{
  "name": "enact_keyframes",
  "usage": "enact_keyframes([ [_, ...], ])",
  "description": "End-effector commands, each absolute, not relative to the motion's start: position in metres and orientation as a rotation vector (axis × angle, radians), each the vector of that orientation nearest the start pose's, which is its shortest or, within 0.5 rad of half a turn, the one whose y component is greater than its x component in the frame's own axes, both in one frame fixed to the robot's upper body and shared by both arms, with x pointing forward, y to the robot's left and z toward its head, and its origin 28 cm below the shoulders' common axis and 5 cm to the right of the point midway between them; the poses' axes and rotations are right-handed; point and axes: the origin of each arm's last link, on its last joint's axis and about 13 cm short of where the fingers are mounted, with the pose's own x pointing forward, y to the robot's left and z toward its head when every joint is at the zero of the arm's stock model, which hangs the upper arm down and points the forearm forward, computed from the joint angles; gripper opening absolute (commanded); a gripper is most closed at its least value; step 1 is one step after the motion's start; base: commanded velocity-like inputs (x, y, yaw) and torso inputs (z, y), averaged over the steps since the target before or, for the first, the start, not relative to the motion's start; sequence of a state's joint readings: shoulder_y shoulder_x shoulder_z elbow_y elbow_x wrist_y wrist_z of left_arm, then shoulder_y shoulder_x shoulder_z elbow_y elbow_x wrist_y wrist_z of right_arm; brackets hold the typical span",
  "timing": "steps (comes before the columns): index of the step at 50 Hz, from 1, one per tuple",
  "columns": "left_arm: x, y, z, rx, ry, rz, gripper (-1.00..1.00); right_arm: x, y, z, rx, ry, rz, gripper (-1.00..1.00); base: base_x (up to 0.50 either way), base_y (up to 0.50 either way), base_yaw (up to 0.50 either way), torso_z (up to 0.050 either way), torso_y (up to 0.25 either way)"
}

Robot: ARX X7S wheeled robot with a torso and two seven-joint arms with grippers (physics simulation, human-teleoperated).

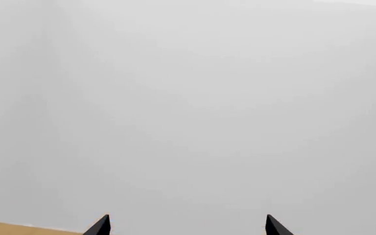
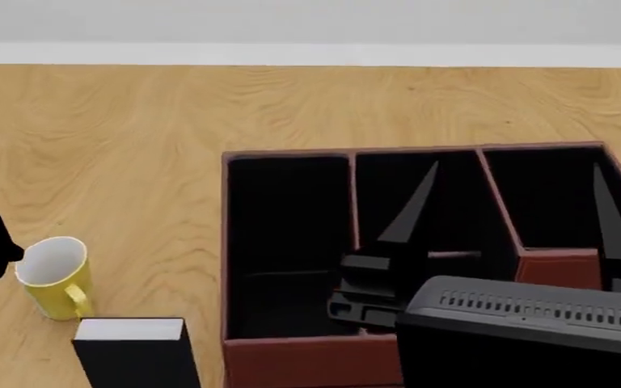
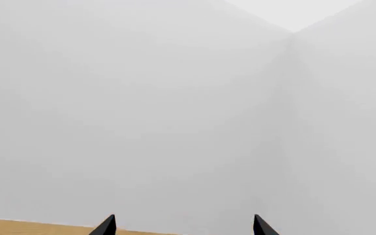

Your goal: Pick up the book and place it in the back compartment of the caddy.

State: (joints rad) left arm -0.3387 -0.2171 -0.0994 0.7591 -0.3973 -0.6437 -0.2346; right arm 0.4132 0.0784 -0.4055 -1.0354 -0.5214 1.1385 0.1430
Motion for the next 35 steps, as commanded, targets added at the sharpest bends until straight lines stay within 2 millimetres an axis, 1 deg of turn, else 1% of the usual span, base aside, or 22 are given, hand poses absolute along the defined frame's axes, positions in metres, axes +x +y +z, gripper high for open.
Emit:
enact_keyframes([
  [1, 0.2199, 0.2331, 0.1991, -0.110, -0.430, 0.043, 1.00, 0.1867, -0.0828, 0.2117, -0.288, -0.391, -0.259, 1.00, 0.50, -0.21, 0.00, 0.000, 0.010],
  [11, 0.2187, 0.2314, 0.1985, -0.096, -0.430, 0.030, 1.00, 0.1877, -0.0816, 0.2124, -0.301, -0.377, -0.275, 1.00, 0.50, -0.21, 0.00, 0.000, 0.001],
  [14, 0.2186, 0.2311, 0.1981, -0.092, -0.428, 0.024, 1.00, 0.1868, -0.0817, 0.2133, -0.289, -0.382, -0.272, 1.00, 0.50, -0.22, 0.00, 0.000, 0.000],
  [15, 0.2187, 0.2312, 0.1973, -0.097, -0.397, 0.015, 1.00, 0.1865, -0.0819, 0.2143, -0.247, -0.385, -0.259, 1.00, 0.39, -0.23, 0.00, 0.000, 0.000],
  [24, 0.2177, 0.2282, 0.1950, -0.078, -0.397, -0.004, 1.00, 0.1865, -0.0818, 0.2144, -0.315, -0.356, -0.302, 1.00, 0.01, 0.00, 0.00, 0.000, 0.002],
  [33, 0.2149, 0.2289, 0.1968, -0.053, -0.406, -0.015, 1.00, 0.1846, -0.0822, 0.2153, -0.301, -0.357, -0.305, 1.00, 0.00, 0.00, 0.00, 0.000, 0.000],
  [35, 0.2128, 0.2302, 0.1998, -0.044, -0.415, -0.014, 1.00, 0.1844, -0.0814, 0.2157, -0.306, -0.363, -0.295, 1.00, 0.00, 0.00, 0.00, 0.000, 0.000],
])
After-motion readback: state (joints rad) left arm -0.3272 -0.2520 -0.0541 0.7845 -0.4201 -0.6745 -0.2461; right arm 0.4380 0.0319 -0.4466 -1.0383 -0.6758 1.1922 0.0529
